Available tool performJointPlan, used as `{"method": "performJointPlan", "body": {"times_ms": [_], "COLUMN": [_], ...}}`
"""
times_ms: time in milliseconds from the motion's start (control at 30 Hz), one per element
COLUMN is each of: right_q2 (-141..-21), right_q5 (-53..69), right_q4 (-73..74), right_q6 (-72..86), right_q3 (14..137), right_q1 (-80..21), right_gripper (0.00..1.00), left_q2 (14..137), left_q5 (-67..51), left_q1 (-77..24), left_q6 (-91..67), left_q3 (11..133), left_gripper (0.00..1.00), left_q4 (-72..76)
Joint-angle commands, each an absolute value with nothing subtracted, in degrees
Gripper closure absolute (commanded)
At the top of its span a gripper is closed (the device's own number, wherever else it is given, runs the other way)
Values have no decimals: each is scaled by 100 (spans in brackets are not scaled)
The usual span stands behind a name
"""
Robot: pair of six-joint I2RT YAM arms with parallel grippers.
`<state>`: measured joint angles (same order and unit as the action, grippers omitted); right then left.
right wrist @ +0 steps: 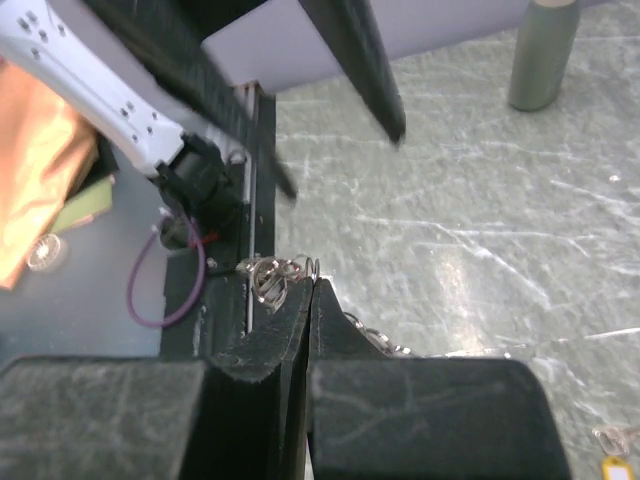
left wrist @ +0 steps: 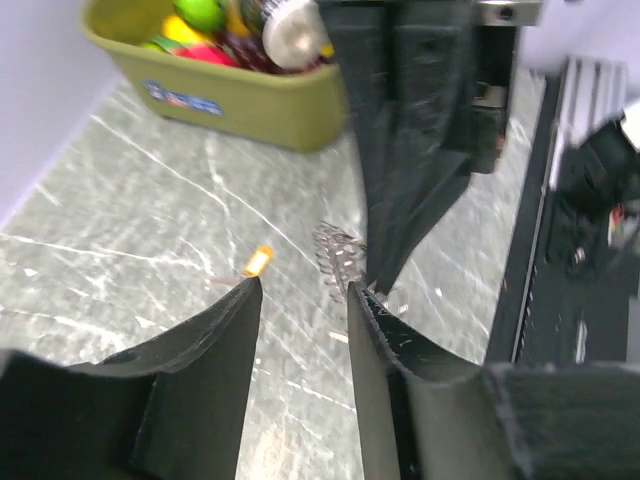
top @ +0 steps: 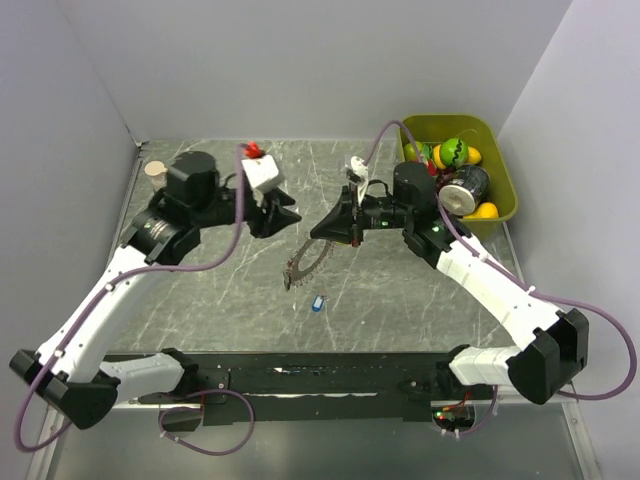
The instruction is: Put the keys on the keyring
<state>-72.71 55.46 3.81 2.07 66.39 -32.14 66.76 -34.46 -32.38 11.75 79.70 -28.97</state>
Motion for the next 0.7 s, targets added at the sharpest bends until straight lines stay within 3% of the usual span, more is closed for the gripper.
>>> {"method": "performJointPlan", "body": {"times_ms": [0,233,500,667], "right_q2": [-6724,-6477,-6829,-7250], "right_q5": [5713,5617,5265,5194], "right_q4": [-1462,-5046,-7161,-8312], "right_q6": [1009,3651,5316,6318], "right_q3": [6295,5327,5019,5097], "right_q1": [-3015,-2663,-2409,-2329], "right_gripper": [100,100,100,100], "left_q2": [6328,6311,6407,6486], "left_q5": [-4453,-5677,-6029,-5696], "left_q1": [-2778,-2602,-2619,-2742], "left_q6": [432,-683,-1792,-2004], "left_q3": [7622,7199,6733,6653], "left_gripper": [54,53,52,57], "left_q4": [-1647,-163,1537,2056]}}
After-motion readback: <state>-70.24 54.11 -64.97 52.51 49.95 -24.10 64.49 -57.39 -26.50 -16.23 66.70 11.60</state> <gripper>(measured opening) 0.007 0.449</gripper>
